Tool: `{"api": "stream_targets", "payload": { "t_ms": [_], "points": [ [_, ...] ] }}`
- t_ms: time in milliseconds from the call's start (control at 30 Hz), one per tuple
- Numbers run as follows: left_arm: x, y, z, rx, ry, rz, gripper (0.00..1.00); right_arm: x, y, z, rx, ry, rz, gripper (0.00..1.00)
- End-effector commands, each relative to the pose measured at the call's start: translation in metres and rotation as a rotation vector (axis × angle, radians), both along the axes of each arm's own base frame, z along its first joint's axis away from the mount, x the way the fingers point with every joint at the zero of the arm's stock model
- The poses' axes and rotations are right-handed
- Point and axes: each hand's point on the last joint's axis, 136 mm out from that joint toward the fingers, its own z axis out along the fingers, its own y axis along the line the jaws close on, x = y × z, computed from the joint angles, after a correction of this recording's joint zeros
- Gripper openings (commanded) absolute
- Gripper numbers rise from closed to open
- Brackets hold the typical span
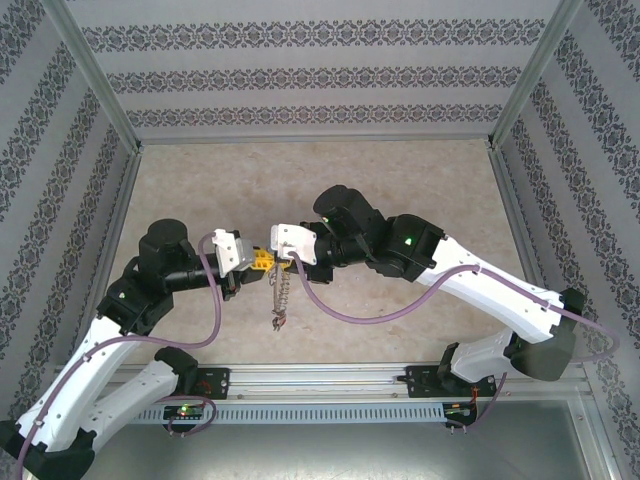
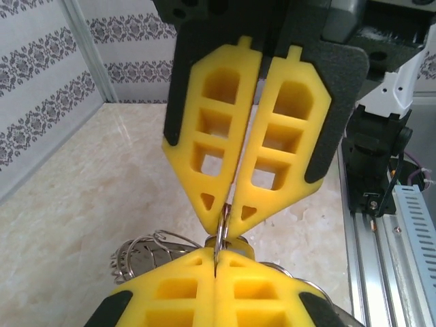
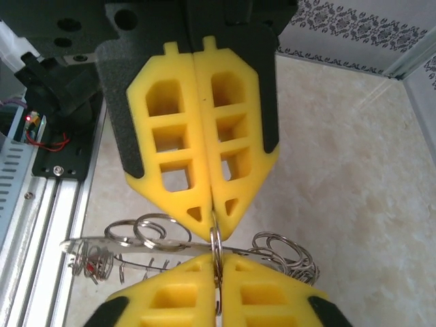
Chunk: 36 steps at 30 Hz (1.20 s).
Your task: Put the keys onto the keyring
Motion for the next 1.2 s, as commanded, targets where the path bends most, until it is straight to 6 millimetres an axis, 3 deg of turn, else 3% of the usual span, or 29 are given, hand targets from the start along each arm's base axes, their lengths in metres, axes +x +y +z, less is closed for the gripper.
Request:
{"api": "stream_targets", "payload": {
  "t_ms": [0, 100, 400, 700, 933, 1033, 1100, 1167],
  "points": [
    [-0.009, -0.006, 0.031, -0.124, -0.063, -0.05, 0.0, -0.007, -0.004, 0.016, 0.078, 0.011, 0.0, 0.22],
    [-0.012, -0.007, 0.039, -0.169, -0.077, -0.06, 0.0, -0.005, -0.009, 0.015, 0.094, 0.028, -0.024, 0.26],
    [-0.018, -0.008, 0.046, -0.233, -0.087, -0.089, 0.0, -0.009, -0.015, 0.023, 0.14, 0.035, -0.02, 0.21],
    [-0.023, -0.01, 0.048, -0.263, -0.082, -0.121, 0.0, -0.012, -0.008, 0.037, 0.205, 0.034, 0.019, 0.29],
    [-0.023, -0.011, 0.048, -0.272, -0.078, -0.133, 0.0, -0.008, -0.003, 0.031, 0.191, 0.046, 0.022, 0.12],
    [-0.021, -0.011, 0.047, -0.26, -0.073, -0.123, 0.0, -0.005, -0.004, 0.03, 0.177, 0.031, 0.01, 0.0],
    [-0.013, -0.009, 0.039, -0.21, -0.067, -0.08, 0.0, -0.001, -0.006, 0.029, 0.144, 0.008, -0.008, 0.0],
    [-0.005, -0.005, 0.029, -0.147, -0.069, -0.027, 0.11, 0.004, -0.008, 0.023, 0.093, -0.017, -0.028, 0.0]
  ]
}}
